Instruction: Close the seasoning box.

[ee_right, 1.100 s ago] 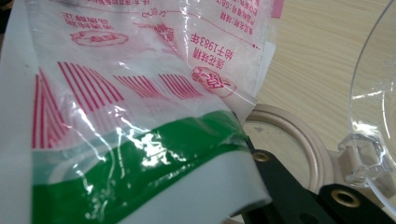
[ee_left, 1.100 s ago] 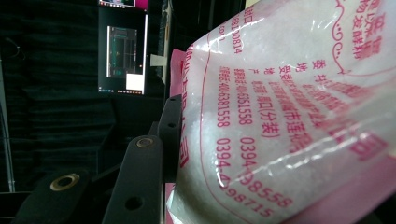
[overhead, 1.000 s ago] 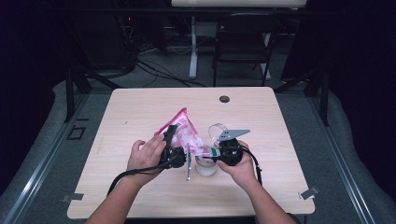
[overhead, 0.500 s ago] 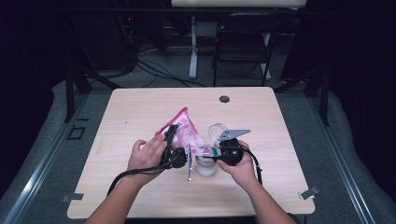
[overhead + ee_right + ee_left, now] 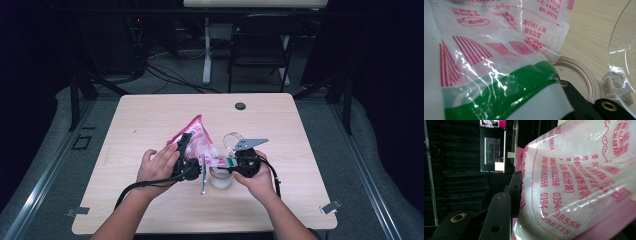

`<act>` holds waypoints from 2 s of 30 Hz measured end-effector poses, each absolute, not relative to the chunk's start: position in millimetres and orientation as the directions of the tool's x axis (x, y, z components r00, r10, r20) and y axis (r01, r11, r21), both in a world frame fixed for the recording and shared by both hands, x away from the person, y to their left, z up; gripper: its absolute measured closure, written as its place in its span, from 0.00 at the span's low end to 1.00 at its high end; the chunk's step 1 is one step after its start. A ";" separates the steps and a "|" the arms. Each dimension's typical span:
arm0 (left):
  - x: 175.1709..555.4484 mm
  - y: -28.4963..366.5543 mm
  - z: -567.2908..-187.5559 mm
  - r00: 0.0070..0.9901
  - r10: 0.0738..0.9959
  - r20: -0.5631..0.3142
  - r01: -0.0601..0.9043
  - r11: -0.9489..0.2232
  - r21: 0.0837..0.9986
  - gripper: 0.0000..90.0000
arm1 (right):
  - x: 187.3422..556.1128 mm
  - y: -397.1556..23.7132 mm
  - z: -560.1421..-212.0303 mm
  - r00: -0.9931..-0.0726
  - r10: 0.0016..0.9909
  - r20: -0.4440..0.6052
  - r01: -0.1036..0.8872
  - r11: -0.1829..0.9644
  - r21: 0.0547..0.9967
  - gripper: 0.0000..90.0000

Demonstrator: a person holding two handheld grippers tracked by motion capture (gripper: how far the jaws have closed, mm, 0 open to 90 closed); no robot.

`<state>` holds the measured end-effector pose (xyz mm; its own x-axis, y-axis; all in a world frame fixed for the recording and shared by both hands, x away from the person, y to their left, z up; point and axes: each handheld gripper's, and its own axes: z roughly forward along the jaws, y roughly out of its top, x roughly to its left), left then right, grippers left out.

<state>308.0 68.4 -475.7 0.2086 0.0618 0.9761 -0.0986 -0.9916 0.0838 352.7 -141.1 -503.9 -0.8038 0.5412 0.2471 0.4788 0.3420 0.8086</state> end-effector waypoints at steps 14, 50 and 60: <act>308.1 69.5 -475.4 0.210 0.050 0.976 -0.097 -0.993 0.071 0.72 | 352.3 -142.1 -502.9 -0.808 0.535 0.247 0.476 0.347 0.808 1.00; 304.1 66.9 -474.3 0.169 0.029 0.985 -0.112 -0.992 0.049 0.72 | 350.6 -143.5 -502.1 -0.807 0.533 0.254 0.480 0.340 0.808 1.00; 303.8 65.4 -472.9 0.150 0.021 0.988 -0.128 -0.991 0.041 0.72 | 350.8 -144.0 -502.2 -0.807 0.532 0.254 0.479 0.341 0.809 1.00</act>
<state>303.8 65.4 -472.9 0.1498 0.0212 0.9885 -0.1276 -0.9910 0.0406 350.8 -144.0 -502.2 -0.8074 0.5324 0.2542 0.4792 0.3406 0.8089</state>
